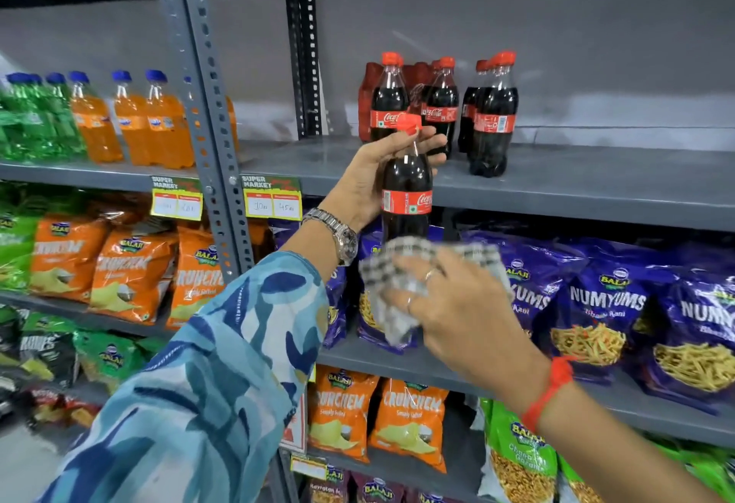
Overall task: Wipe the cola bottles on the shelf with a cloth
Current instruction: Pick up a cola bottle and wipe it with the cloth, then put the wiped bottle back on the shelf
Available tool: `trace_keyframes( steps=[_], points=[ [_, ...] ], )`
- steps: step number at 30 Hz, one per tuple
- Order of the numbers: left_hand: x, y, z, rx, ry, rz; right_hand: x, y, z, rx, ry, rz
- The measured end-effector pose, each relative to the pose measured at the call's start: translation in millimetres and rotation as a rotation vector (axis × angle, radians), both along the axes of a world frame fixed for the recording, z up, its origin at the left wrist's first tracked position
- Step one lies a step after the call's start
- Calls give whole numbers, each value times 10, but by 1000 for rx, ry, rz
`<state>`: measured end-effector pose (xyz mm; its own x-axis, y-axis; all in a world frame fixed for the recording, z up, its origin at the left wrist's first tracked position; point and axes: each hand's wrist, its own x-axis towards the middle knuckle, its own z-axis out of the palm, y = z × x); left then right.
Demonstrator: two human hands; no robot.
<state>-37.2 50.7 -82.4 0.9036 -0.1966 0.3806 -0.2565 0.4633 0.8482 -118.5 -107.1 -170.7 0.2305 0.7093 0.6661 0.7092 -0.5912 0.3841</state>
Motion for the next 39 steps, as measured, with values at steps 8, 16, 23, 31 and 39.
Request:
trace_keyframes(
  steps=[8, 16, 23, 31, 39],
  points=[
    [33, -54, 16, -7, 13, -91, 9, -66, 424, 262, -47, -27],
    [243, -67, 310, -18, -80, 0, 29, -232, 157, 23, 261, 13],
    [550, -214, 806, 164, -142, 253, 181, -389, 502, 175, 221, -68],
    [959, -466, 822, 198, -37, 463, 306, -393, 583, 226, 208, -81],
    [1074, -466, 861, 283, -34, 444, 458, -423, 509, 232, 183, -111]
  ],
)
